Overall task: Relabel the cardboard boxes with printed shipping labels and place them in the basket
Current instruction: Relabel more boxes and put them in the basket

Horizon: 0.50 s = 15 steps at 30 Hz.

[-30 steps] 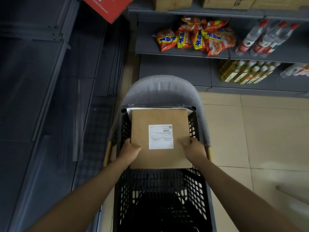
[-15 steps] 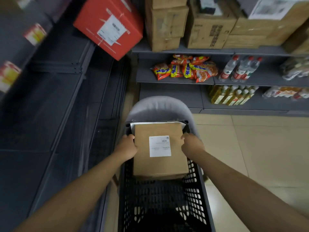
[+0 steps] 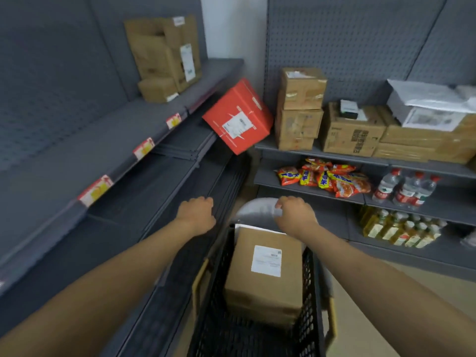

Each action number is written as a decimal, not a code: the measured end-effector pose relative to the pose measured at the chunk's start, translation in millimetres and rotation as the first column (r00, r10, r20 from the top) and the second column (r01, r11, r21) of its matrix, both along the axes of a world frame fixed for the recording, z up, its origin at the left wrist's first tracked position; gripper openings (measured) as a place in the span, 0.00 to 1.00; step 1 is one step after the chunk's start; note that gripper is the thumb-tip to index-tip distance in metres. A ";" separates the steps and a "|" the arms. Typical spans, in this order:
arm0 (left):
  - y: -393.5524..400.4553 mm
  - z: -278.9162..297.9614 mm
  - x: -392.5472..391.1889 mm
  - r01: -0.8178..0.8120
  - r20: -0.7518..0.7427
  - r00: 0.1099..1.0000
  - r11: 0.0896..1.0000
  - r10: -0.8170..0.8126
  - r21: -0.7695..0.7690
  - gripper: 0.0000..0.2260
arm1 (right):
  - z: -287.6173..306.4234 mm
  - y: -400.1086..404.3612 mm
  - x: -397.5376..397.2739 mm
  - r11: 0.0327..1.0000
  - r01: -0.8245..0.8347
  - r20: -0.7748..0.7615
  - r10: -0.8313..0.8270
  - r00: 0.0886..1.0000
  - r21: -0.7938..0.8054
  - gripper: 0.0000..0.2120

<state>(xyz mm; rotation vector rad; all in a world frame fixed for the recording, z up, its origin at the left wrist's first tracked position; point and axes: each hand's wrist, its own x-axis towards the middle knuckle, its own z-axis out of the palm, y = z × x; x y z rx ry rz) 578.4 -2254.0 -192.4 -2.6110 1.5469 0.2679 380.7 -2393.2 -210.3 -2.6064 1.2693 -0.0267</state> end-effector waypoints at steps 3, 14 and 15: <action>45.2 3.3 -16.3 -0.140 0.010 0.990 0.990 0.140 0.022 0.17 | 2.1 24.0 -1.3 0.990 -0.135 -0.009 0.134 0.991 -0.050 0.20; 253.3 26.5 -67.2 -0.599 0.021 0.798 0.797 0.602 -0.079 0.18 | 23.1 174.4 55.2 0.718 -0.680 -0.023 0.685 0.728 -0.150 0.16; 281.0 26.8 -72.7 -0.648 0.019 0.758 0.756 0.652 -0.091 0.18 | 23.9 198.1 63.3 0.676 -0.721 -0.017 0.727 0.686 -0.151 0.16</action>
